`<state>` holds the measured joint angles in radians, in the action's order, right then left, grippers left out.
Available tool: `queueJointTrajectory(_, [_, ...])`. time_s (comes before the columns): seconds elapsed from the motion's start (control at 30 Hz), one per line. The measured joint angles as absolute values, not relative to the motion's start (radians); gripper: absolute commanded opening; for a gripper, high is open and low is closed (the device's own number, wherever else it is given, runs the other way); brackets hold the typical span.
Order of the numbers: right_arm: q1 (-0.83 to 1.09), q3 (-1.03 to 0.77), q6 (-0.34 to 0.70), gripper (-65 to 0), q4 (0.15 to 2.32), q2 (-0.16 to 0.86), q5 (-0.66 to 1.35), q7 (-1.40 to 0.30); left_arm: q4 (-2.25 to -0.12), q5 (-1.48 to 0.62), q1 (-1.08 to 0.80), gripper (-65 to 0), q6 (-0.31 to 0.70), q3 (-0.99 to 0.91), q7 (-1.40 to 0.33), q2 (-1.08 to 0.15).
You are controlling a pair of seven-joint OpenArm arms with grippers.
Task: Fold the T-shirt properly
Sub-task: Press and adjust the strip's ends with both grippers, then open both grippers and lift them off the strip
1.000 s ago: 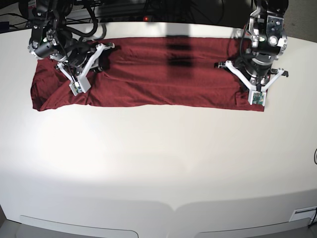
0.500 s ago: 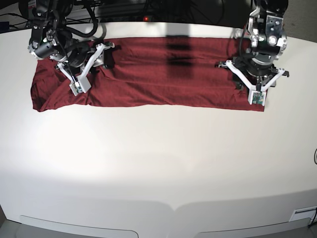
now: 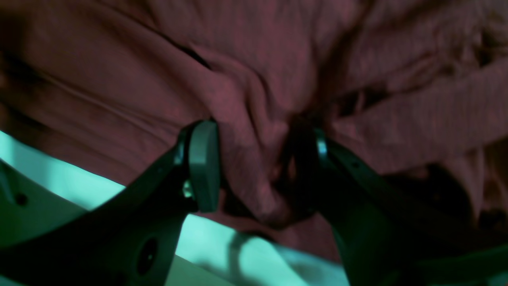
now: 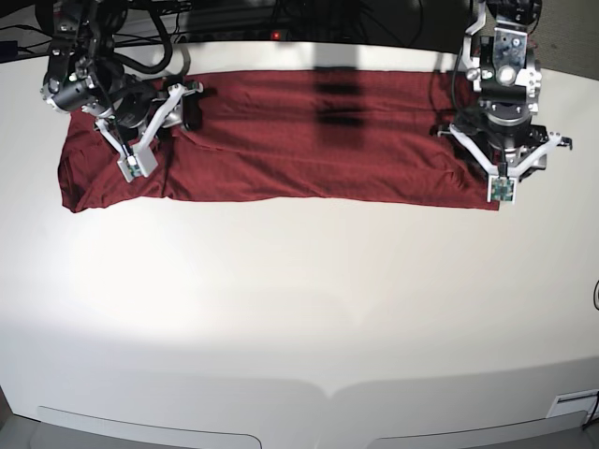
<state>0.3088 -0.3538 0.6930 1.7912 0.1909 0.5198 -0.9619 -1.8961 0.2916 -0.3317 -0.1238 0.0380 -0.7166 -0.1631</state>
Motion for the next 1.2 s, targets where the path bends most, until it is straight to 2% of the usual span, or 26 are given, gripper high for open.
queueJointTrajectory(0.27, [0.272,-0.36,0.693,-35.5,1.796,0.191,0.572,-0.987,-1.986,0.278,-0.295,-38.4,-0.124,0.038,-0.709,-0.163])
queueJointTrajectory(0.37, [0.263,-0.377,0.693,-35.5,1.795,0.191,0.568,-0.927,-1.99,0.137,-0.296,-38.3,-0.123,0.038,-0.709,-0.163])
queueJointTrajectory(0.47, [0.196,-0.379,0.693,-35.5,1.796,0.193,0.56,-0.919,-1.99,0.015,-0.296,-38.4,-0.072,0.038,-0.658,-0.163])
queueJointTrajectory(0.53, [0.162,-0.379,0.693,-35.5,1.796,0.191,0.567,-0.916,-1.99,-0.02,-0.295,-38.4,-0.023,0.038,-0.634,-0.163])
queueJointTrajectory(0.7, [0.144,-0.378,0.693,-35.5,1.795,0.191,0.553,-0.917,-1.985,-0.039,-0.291,-38.4,-0.026,0.038,-0.682,-0.163])
queueJointTrajectory(0.8, [0.157,-0.378,0.693,-35.5,1.744,0.182,0.503,-0.908,-1.935,-0.088,-0.291,-38.4,-0.025,0.038,-0.676,-0.163])
queueJointTrajectory(1.03, [0.161,-0.378,0.693,-35.5,1.603,0.181,0.546,-0.901,-1.715,-0.089,-0.289,-38.4,-0.026,0.038,-0.683,-0.163])
queueJointTrajectory(1.2, [0.149,-0.378,0.702,-35.5,1.5,0.182,0.553,-0.838,-1.586,-0.099,-0.263,-38.4,-0.018,0.038,-0.529,-0.163])
